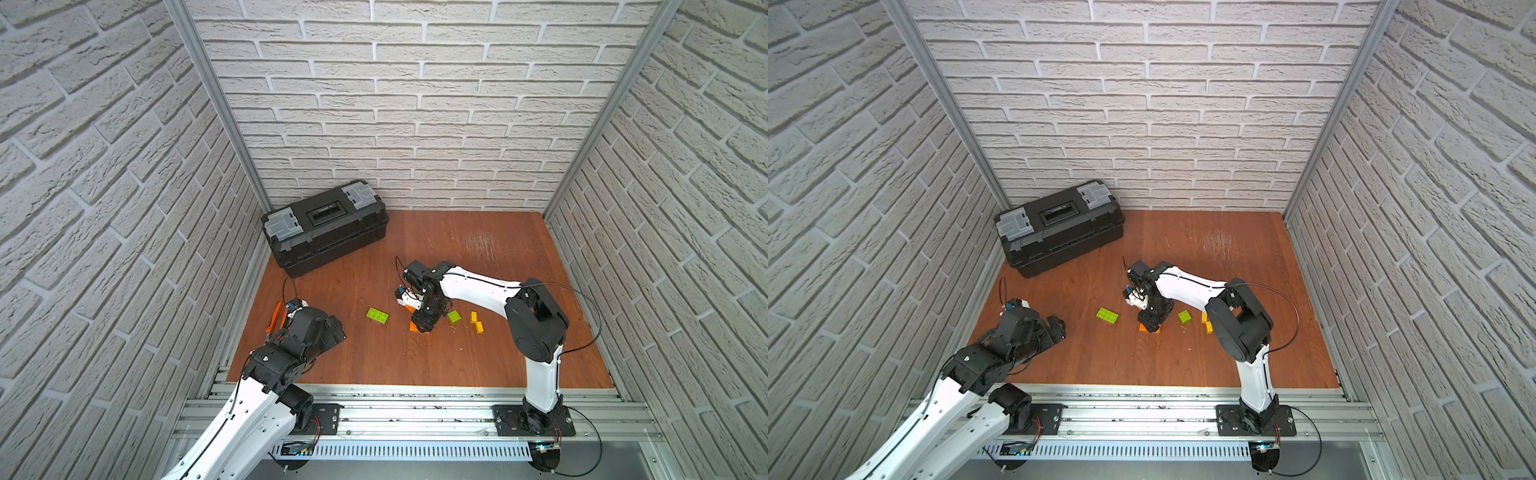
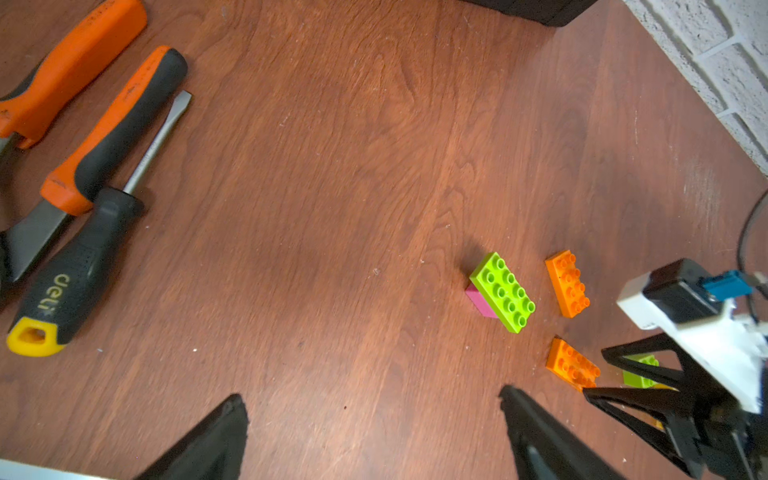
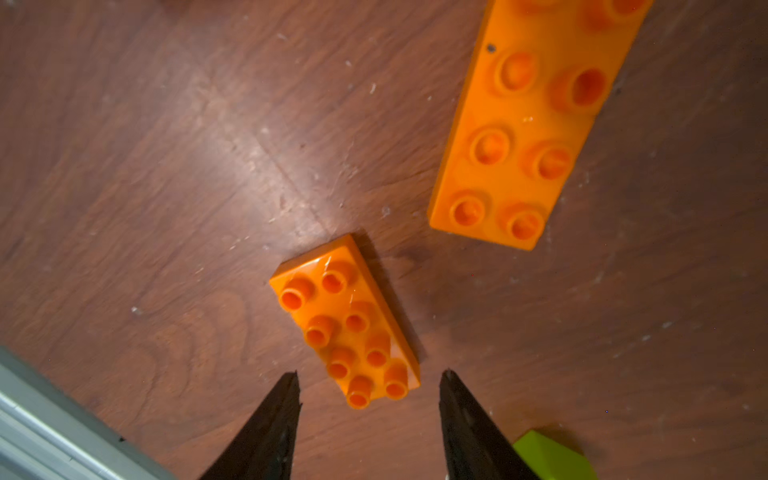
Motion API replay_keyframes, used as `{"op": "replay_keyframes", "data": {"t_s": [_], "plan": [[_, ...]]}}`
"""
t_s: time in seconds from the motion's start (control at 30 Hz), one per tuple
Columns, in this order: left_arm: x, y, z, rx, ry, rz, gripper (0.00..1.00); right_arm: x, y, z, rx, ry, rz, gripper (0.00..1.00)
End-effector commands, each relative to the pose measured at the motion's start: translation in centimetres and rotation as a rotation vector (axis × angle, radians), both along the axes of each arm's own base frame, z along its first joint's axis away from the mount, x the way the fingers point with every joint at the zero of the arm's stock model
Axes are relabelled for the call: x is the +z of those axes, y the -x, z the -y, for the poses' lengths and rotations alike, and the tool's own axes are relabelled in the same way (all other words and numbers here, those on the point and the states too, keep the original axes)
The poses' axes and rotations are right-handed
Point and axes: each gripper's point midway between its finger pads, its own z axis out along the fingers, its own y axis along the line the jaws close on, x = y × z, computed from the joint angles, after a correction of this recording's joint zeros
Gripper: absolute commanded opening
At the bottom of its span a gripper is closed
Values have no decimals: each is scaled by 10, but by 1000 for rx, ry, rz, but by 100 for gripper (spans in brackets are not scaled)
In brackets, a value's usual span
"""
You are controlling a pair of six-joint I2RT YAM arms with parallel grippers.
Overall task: Assemble a carrot with lego
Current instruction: Pick up the lego brick from the center of the board.
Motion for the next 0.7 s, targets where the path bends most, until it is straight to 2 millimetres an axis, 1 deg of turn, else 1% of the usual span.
{"op": "replay_keyframes", "data": {"t_s": [0.0, 0.1, 0.2, 0.4, 0.67], "plan": [[11, -10, 3, 11, 19, 54, 98, -4, -10, -5, -8, -4, 34, 56], [9, -10, 4, 14, 21, 49, 98, 1, -12, -11, -12, -35, 46, 56], [8, -11, 5, 14, 20, 46, 98, 0, -13, -14, -19, -36, 36, 56], [7, -14, 7, 14, 19, 39, 98, -5, -10, -17, -43, -11, 38, 55], [1, -10, 7, 16, 24, 29, 98, -16, -2, -17, -43, 36, 33, 51]]}}
